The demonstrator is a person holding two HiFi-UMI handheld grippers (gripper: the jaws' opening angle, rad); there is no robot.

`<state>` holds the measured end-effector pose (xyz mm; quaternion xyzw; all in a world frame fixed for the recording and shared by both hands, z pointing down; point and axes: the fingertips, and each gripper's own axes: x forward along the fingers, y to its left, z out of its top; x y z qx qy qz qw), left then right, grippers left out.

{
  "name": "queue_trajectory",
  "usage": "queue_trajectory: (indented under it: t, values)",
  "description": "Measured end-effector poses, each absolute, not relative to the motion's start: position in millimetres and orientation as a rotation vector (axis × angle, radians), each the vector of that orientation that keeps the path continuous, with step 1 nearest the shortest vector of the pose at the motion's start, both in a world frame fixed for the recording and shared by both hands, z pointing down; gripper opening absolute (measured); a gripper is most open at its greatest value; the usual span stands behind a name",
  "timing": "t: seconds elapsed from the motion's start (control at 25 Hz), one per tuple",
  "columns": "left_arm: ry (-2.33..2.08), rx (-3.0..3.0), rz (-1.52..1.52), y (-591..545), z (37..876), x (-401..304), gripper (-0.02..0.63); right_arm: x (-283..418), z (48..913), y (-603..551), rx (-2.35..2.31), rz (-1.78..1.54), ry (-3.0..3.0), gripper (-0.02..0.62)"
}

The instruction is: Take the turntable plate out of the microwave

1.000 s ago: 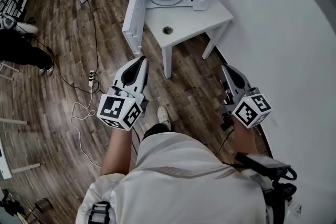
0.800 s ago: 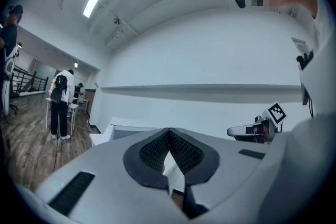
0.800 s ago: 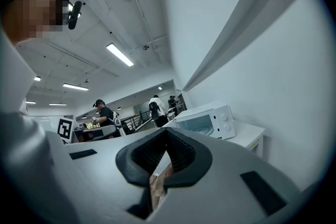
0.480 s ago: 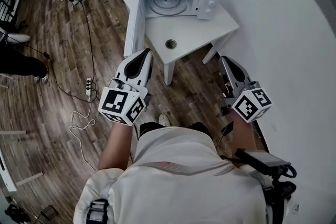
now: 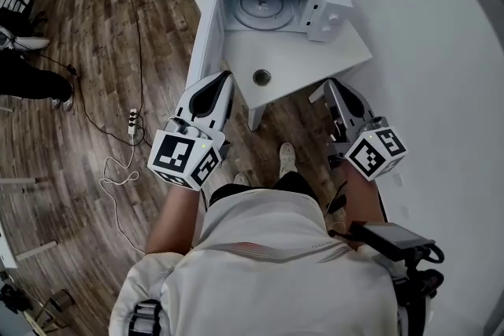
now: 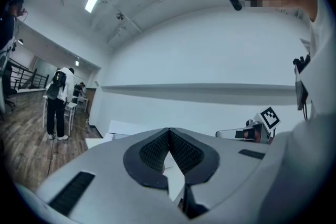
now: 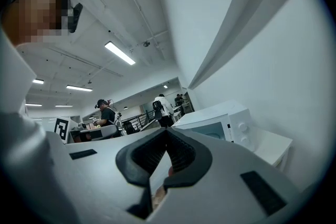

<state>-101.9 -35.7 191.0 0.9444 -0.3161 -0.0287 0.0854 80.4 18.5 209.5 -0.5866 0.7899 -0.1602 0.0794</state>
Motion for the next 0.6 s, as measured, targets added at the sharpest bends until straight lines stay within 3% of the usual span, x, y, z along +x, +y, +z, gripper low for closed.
queue_trajectory:
  t: [0.6]
  values:
    - [-1.212,2.64,-0.052,-130,227,-26,0.009,152,254,-117,-1.529,-0.612,2.555,0.0]
